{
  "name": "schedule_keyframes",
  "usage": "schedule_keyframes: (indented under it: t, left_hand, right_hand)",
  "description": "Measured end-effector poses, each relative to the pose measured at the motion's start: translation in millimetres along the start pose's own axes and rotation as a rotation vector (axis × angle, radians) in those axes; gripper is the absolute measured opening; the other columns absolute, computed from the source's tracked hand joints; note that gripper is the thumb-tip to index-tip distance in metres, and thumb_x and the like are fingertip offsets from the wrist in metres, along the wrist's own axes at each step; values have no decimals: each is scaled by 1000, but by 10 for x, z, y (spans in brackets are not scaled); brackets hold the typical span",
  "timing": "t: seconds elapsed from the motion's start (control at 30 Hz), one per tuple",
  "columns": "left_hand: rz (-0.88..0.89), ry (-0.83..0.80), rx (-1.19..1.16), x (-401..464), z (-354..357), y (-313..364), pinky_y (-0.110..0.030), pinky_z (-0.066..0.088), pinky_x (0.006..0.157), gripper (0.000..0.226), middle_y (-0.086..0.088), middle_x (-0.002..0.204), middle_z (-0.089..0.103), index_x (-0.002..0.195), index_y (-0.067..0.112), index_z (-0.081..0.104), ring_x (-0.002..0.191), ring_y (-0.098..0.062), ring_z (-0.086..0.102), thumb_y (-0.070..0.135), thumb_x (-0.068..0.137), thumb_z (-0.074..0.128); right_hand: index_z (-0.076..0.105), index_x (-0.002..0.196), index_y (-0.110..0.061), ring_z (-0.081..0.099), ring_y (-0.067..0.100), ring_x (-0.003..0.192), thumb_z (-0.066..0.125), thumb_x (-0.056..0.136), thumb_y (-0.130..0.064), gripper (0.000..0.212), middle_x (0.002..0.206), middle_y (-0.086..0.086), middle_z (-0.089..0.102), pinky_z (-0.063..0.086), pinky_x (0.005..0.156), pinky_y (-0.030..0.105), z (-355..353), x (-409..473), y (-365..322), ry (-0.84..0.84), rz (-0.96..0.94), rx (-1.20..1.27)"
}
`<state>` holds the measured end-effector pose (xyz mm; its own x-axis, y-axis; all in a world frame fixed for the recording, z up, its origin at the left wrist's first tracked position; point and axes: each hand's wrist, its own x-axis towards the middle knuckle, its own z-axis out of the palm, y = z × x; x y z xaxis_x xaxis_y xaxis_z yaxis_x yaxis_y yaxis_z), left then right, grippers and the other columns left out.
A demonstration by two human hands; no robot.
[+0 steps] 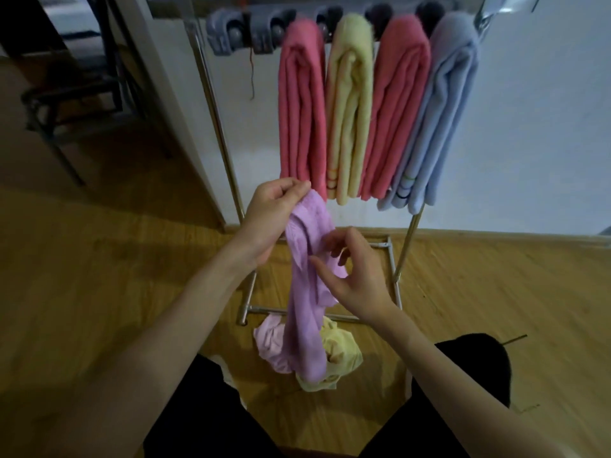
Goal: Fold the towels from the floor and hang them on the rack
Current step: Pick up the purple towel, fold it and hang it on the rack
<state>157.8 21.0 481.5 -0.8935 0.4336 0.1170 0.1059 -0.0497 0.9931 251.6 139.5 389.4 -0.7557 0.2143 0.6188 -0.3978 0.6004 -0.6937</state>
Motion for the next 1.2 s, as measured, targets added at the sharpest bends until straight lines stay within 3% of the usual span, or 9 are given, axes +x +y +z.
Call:
schedule_keyframes:
  t: [0.17,0.33,0.47,0.7,0.77,0.87,0.93,1.03,1.2]
  left_hand:
    - [10,-31,27,-72,-6,215,-31,44,73,25,-4,72,61,72,14,65,75,-18,55,13,95,54]
    - [-38,-1,-7,-98,-126,383,-28,46,67,22,-3,70,60,75,12,64,68,-15,58,15,95,55]
    - [-88,136,-132,-49,-271,435,-25,46,61,22,7,56,60,73,13,63,55,-7,58,16,94,56]
    - [-276,199,-461,-68,-540,457,-22,53,51,23,-2,59,60,80,7,59,53,-13,64,24,95,53]
    - [-303,202,-496,-69,-597,438,-24,54,54,21,-3,67,58,84,7,60,58,-14,63,25,94,56]
    - [-331,132,-452,-91,-596,404,-25,54,58,20,-2,68,56,86,7,60,61,-14,60,25,93,57]
    - [-351,98,-434,-108,-555,408,-23,54,55,20,-1,64,57,83,7,60,57,-13,60,24,93,56]
    - [-366,60,-438,-96,-548,429,-23,53,54,21,-1,61,57,79,8,60,55,-12,60,22,94,55]
    - [-362,9,-418,-58,-630,408,-23,53,57,21,-1,64,57,80,8,59,59,-12,60,24,93,55]
  right_hand:
    - [51,100,-15,51,12,83,67,78,-36,34,97,-3,52,47,67,26,101,102,-18,-17,64,-135]
    - [61,90,-10,54,14,76,60,82,-12,8,89,-1,53,49,64,39,116,162,71,-17,56,-64]
    - [67,97,-9,60,14,76,56,89,-8,13,86,-1,63,51,68,34,25,134,169,9,72,-27]
    - [56,80,-10,62,16,67,49,98,-8,20,69,0,65,52,69,45,-120,4,480,-55,381,31]
    - [56,82,-16,63,15,69,51,97,-10,18,72,0,66,52,69,47,-101,-25,500,-140,373,8]
    - [61,100,-17,63,6,77,58,95,-14,7,82,-2,68,53,67,29,67,-21,339,-242,310,43]
    - [61,111,-13,63,6,86,62,92,-15,20,93,0,67,50,70,19,227,45,199,-268,215,70]
    - [61,114,-10,61,11,95,67,87,-20,29,105,2,65,52,74,22,437,166,44,-287,84,91]
    - [66,105,-7,61,17,88,58,86,-21,25,98,6,66,52,74,28,569,299,-30,-241,28,89]
